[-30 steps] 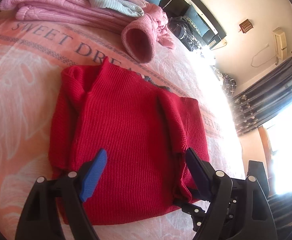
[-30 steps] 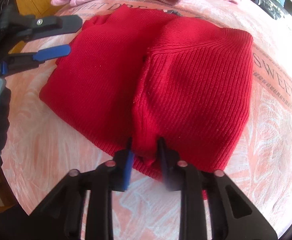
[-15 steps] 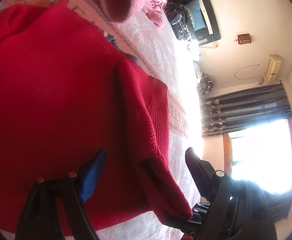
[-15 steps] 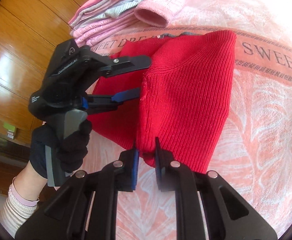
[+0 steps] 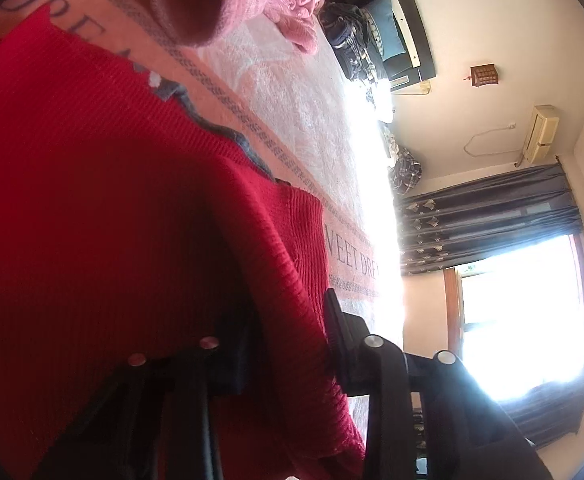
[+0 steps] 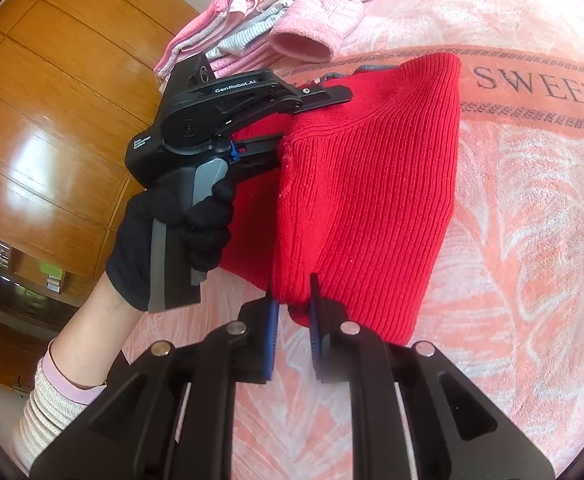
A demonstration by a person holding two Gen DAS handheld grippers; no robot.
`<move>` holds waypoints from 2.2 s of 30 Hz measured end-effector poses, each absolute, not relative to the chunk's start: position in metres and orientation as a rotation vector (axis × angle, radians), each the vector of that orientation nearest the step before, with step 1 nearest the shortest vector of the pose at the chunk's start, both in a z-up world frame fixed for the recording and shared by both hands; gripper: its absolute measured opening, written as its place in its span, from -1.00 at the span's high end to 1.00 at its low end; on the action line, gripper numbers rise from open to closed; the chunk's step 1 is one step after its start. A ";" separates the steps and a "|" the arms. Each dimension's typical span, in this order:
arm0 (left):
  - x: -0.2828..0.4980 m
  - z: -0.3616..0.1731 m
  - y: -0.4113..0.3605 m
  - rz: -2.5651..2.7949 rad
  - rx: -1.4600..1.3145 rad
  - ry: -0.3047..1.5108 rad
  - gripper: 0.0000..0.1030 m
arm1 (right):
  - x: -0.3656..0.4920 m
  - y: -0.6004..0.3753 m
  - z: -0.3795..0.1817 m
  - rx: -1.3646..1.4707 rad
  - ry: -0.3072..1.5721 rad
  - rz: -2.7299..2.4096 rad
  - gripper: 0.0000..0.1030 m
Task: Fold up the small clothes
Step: 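Fold the held side over the sweater and open the left tool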
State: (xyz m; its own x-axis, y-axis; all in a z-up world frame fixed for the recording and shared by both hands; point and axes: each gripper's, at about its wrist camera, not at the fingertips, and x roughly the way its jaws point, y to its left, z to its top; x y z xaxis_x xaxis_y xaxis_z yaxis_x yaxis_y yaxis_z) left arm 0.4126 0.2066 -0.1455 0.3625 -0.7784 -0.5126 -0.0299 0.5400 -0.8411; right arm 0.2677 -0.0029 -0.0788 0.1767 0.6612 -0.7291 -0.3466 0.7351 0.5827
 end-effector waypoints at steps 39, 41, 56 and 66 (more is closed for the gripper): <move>0.376 -0.092 0.380 -0.529 -0.755 0.861 0.79 | 0.268 0.195 -0.102 0.225 1.240 0.882 0.76; 0.376 -0.095 0.389 -0.521 -0.760 0.855 0.79 | 0.269 0.203 -0.113 0.237 1.254 0.887 0.76; 0.368 -0.155 0.408 -0.393 -0.723 0.958 0.62 | 0.272 0.217 -0.133 0.250 1.277 0.914 0.12; 0.363 -0.147 0.401 -0.345 -0.688 0.977 0.30 | 0.270 0.140 -0.091 0.207 1.192 0.799 0.00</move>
